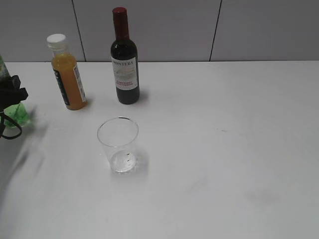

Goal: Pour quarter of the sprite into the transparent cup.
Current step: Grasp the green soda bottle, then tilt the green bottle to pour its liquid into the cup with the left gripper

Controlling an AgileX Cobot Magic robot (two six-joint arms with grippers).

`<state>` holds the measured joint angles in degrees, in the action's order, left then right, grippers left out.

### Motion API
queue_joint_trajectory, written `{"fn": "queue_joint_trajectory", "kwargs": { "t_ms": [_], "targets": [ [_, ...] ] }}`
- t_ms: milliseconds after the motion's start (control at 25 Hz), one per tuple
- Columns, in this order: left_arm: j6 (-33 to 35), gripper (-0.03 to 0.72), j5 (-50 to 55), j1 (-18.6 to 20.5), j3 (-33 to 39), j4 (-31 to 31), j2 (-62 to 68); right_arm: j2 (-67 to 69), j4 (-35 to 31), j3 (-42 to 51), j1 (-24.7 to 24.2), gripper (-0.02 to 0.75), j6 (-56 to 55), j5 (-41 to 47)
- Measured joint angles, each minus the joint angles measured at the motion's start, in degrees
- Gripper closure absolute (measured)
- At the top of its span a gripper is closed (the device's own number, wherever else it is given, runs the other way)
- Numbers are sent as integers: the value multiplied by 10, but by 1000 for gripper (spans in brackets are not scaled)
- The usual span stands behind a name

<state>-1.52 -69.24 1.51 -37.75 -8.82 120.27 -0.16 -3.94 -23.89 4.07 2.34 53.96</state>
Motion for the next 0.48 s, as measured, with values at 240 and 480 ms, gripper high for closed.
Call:
{"fn": "queue_joint_trajectory", "kwargs": {
  "t_ms": [240, 480],
  "targets": [
    [39, 221, 18, 0, 44, -1, -36, 0, 0, 0, 0, 144, 0, 0],
    [62, 221, 26, 0, 114, -8, -108, 0, 0, 0, 0, 144, 0, 0]
  ]
}}
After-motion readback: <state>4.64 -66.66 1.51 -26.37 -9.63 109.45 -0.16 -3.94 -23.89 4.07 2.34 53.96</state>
